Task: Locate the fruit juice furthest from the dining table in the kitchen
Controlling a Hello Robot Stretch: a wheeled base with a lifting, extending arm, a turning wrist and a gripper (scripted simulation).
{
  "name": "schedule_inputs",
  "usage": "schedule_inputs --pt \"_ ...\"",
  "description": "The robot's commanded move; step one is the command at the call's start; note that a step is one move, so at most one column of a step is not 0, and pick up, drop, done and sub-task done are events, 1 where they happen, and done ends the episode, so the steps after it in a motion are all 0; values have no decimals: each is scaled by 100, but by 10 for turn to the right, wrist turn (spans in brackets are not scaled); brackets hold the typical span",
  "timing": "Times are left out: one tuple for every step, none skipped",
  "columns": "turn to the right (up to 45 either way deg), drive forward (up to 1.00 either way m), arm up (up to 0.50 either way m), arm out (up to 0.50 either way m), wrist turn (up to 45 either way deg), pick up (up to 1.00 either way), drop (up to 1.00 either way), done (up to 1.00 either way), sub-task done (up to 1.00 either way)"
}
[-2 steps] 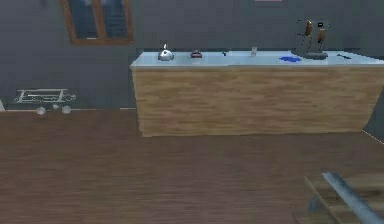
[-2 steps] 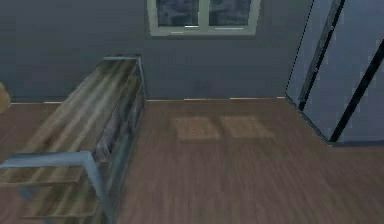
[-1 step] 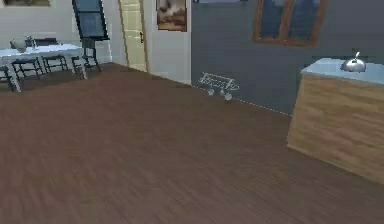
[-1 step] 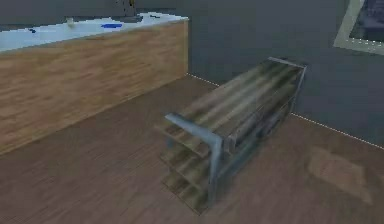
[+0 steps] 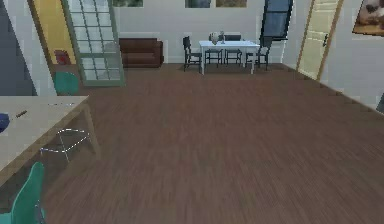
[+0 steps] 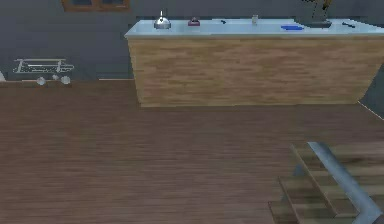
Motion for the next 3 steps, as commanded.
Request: schedule_inputs --pt "0 100 0 0 0 0 0 0 0" --pt "-150 0 0 0 0 0 0 0 0" --pt "0 100 0 0 0 0 0 0 0"
